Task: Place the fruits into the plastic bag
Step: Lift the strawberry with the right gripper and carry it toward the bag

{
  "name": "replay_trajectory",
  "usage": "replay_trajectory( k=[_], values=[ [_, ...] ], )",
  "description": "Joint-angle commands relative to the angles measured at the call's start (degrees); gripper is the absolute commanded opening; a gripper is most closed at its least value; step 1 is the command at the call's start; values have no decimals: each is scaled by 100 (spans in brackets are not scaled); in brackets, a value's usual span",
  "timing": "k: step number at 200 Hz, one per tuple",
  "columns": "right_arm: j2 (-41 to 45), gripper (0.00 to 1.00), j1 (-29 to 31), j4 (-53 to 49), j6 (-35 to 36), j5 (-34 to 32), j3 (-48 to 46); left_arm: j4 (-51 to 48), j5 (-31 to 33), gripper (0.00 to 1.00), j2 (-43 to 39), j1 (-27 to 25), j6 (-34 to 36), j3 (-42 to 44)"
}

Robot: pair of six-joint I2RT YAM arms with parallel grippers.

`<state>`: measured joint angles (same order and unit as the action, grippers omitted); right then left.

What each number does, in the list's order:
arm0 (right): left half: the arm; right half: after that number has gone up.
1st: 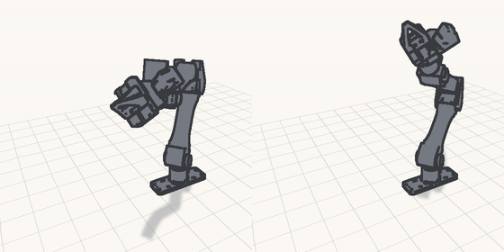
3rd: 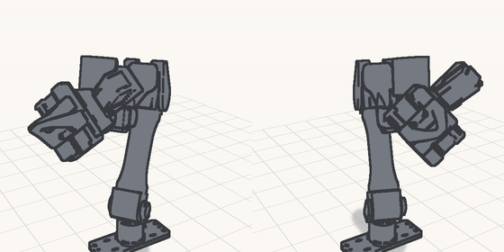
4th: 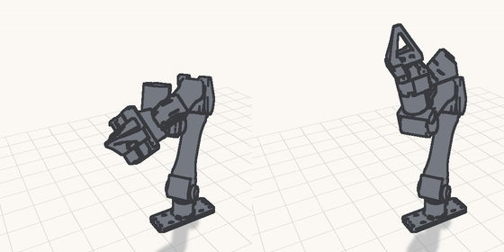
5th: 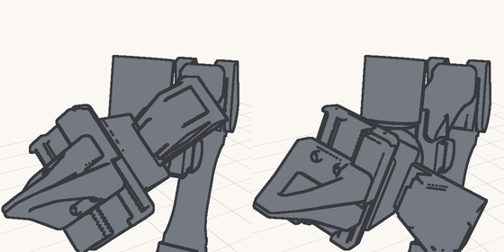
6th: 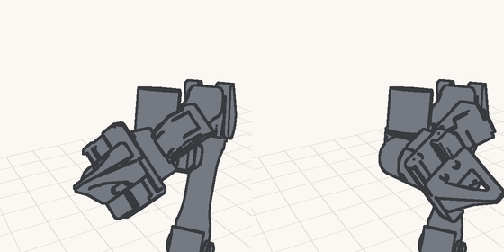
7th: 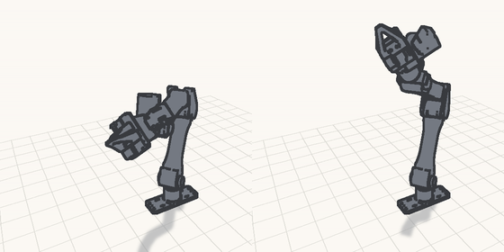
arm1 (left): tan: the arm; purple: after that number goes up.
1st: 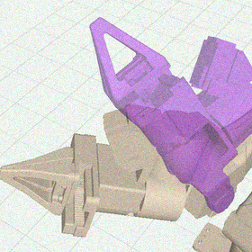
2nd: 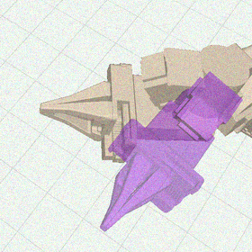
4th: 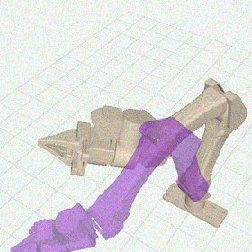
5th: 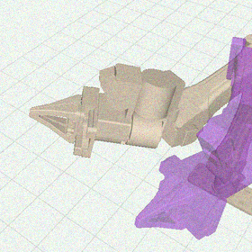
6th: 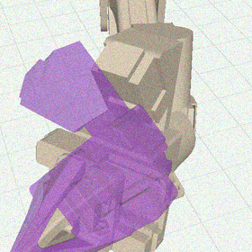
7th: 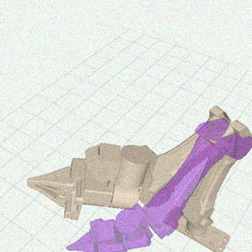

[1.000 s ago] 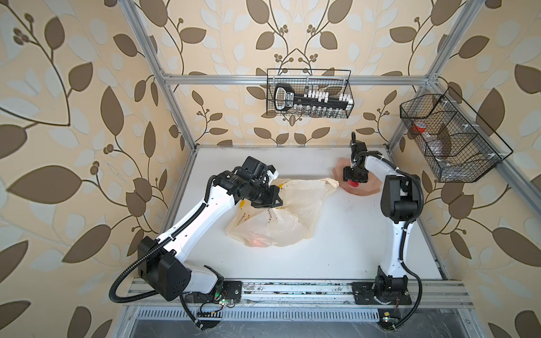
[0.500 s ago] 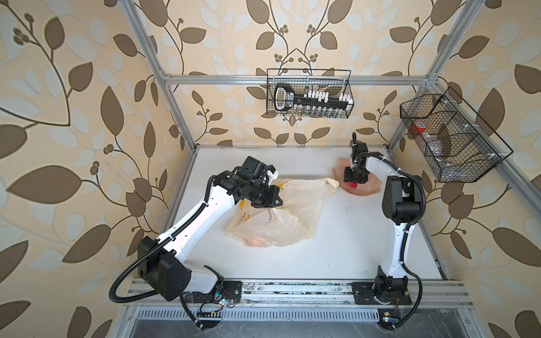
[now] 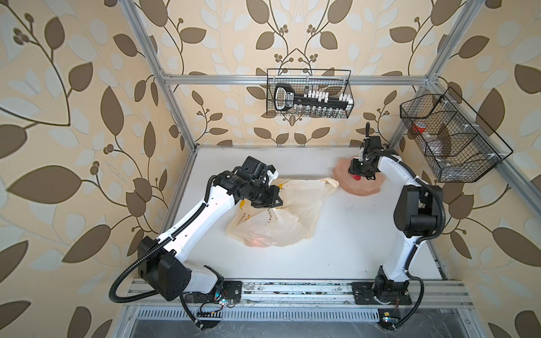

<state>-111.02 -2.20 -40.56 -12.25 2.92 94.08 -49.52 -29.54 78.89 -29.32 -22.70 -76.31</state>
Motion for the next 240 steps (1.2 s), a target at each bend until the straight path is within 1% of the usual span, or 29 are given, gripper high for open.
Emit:
replay_trajectory(
  k=[1,34,67,96,109,127,158,182,197,240],
  values=[
    [249,45,-44,31,-83,340,83,-18,-43,0,-93,-53,11,-154],
    [553,43,-44,77,-228,629,-56,3,-58,0,-72,-43,11,-153],
    [1015,42,-44,381,-548,1164,-606,12,-69,0,-44,-47,20,-171],
    [1631,42,-44,1110,-1092,1854,-1612,-3,-70,0,1,-53,28,-196],
    [1979,42,-45,1733,-1439,2282,-2211,-5,-68,0,10,-51,29,-212],
    [2436,42,-40,2427,-1834,2679,-3035,3,-69,0,45,-48,37,-227],
    [3162,41,-35,3118,-2300,3183,-4003,3,-87,0,89,-46,37,-274],
    [3681,42,-35,3749,-2741,3793,-4685,4,-96,0,118,-53,46,-293],
    [3989,42,-18,3963,-2944,4033,-5064,3,-96,0,134,-51,55,-309],
    [4731,41,43,4003,-3245,4201,-5822,38,-144,0,213,-49,66,-329]
  ],
)
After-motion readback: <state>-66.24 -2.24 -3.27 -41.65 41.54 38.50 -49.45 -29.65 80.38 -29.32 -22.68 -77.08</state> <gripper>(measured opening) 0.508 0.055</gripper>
